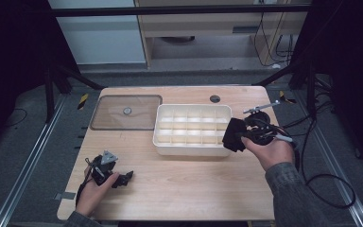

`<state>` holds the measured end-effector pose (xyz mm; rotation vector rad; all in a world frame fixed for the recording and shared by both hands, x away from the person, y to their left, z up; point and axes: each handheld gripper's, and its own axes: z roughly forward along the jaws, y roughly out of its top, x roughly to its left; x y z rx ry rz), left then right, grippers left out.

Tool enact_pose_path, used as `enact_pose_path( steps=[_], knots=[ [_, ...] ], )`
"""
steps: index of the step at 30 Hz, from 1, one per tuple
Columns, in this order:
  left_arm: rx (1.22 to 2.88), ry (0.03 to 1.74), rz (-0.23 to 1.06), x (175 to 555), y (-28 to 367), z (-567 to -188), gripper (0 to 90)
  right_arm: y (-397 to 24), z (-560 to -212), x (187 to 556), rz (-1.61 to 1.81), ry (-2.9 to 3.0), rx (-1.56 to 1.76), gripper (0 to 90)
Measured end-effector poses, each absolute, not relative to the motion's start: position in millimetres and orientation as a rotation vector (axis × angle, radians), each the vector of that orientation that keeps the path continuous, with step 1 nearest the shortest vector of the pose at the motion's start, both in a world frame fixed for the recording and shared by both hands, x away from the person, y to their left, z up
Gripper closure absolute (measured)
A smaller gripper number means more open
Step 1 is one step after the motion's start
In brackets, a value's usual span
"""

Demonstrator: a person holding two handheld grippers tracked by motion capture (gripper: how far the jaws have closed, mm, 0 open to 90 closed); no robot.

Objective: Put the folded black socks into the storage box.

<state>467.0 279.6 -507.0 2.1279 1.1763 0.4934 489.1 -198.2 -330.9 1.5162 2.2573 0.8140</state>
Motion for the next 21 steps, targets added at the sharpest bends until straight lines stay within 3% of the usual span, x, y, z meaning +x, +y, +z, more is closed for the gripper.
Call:
enact_pose_path(
  steps=[21],
  knots=[
    [2.121, 1.139, 0.496, 469, 281, -509, 0.0, -215, -330, 513, 0.823, 2.259, 1.522, 72.2]
  ],
)
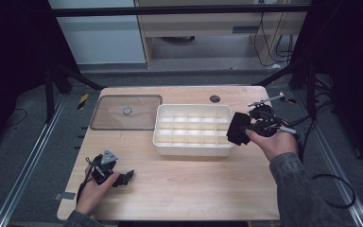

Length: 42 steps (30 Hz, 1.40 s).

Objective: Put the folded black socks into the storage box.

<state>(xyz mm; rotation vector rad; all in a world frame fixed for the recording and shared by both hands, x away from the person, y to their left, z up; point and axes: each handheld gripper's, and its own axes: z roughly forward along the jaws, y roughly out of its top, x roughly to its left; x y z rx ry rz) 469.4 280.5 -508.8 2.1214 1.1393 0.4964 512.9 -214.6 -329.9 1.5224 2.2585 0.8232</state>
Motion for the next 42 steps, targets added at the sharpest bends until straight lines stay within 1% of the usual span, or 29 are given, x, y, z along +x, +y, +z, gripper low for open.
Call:
enact_pose_path(
  steps=[9, 24, 32, 42],
  knots=[
    [2.118, 1.136, 0.497, 470, 281, -509, 0.0, -207, -323, 526, 0.767, 2.271, 1.482, 72.2],
    [2.121, 1.137, 0.5, 470, 281, -509, 0.0, -193, -331, 536, 0.628, 2.327, 1.447, 72.2],
    [2.117, 1.14, 0.501, 469, 281, -509, 0.0, -193, -346, 549, 0.585, 2.364, 1.472, 72.2],
    [2.119, 1.14, 0.501, 470, 280, -509, 0.0, -183, -363, 553, 0.559, 2.396, 1.456, 72.1]
  ],
)
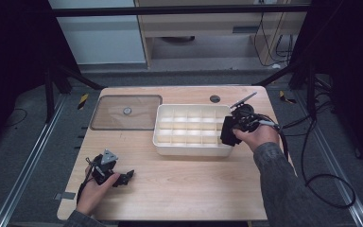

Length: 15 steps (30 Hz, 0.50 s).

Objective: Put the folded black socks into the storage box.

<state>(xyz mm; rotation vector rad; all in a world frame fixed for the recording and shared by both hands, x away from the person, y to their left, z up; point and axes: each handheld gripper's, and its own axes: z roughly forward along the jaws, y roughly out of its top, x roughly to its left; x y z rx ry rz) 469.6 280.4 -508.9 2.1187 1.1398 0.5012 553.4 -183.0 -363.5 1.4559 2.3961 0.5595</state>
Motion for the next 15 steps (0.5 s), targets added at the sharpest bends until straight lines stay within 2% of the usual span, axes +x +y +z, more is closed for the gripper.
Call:
enact_pose_path(
  steps=[15],
  knots=[
    [2.122, 1.138, 0.501, 470, 281, -509, 0.0, -166, -375, 564, 0.487, 2.424, 1.421, 72.1]
  ],
)
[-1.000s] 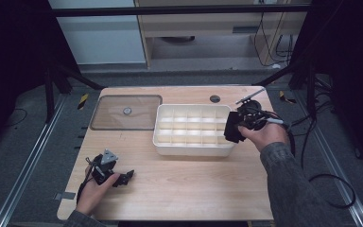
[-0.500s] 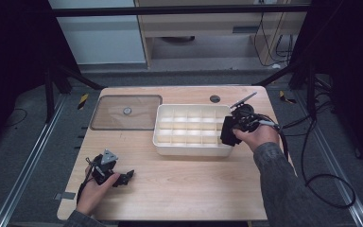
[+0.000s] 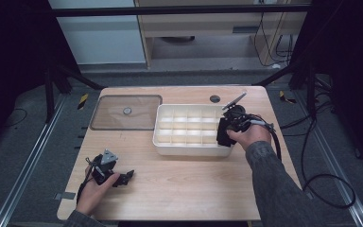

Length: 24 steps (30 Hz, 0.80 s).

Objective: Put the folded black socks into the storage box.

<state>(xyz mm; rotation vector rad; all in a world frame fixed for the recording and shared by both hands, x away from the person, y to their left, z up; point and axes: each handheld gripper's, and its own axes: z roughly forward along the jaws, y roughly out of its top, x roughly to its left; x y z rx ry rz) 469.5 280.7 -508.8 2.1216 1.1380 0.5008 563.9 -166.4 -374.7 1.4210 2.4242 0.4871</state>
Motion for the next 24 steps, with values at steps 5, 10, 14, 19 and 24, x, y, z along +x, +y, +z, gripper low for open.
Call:
enact_pose_path(
  steps=[5, 10, 14, 19, 24],
  knots=[
    [2.121, 1.137, 0.5, 470, 281, -509, 0.0, -165, -378, 566, 0.465, 2.425, 1.413, 72.0],
    [2.121, 1.137, 0.5, 470, 281, -509, 0.0, -166, -381, 567, 0.454, 2.428, 1.412, 72.0],
    [2.118, 1.138, 0.5, 470, 281, -509, 0.0, -165, -384, 568, 0.43, 2.436, 1.407, 72.0],
    [2.119, 1.137, 0.5, 470, 281, -509, 0.0, -162, -391, 570, 0.409, 2.438, 1.405, 72.0],
    [2.12, 1.136, 0.5, 470, 281, -509, 0.0, -158, -394, 571, 0.378, 2.441, 1.396, 72.0]
  ],
)
